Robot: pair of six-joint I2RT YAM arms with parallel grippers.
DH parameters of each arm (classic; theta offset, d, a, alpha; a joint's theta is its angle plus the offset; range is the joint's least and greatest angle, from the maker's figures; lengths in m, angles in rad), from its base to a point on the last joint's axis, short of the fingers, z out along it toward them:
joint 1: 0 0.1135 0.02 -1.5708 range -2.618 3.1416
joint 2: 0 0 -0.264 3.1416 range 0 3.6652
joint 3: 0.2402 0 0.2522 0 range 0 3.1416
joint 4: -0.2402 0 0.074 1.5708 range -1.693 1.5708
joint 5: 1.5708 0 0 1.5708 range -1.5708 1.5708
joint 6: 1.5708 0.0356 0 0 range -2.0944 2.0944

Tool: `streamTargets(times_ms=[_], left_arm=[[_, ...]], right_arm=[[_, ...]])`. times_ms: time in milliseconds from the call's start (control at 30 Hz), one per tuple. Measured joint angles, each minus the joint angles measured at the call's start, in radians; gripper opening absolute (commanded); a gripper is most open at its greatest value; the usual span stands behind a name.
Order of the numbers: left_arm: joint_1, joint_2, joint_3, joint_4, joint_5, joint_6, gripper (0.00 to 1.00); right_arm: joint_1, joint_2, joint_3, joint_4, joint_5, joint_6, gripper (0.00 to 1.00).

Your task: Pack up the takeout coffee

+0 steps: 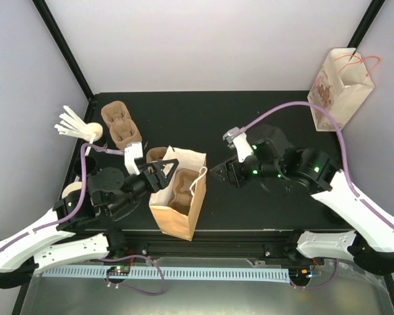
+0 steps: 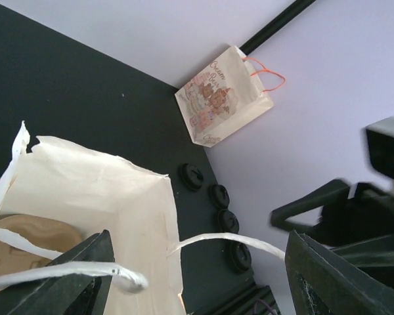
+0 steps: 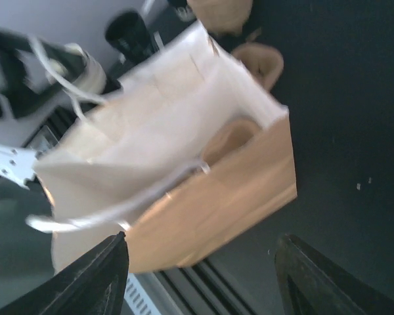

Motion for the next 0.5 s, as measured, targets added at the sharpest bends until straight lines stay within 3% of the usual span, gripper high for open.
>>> streamTargets(times_ms=[267,500], left_arm=[[0.0,-0.015,-0.025,0.0,-0.042,-0.008,0.76],[0.0,-0.071,-0.043,-0.019,-0.112,-0.023,0.76]], right_arm=[[0.0,0.037,0.179,0.052,0.038,-0.003,0.73],[0.01,0.248,0.359,-0.014,0.073,-0.036,0.74]])
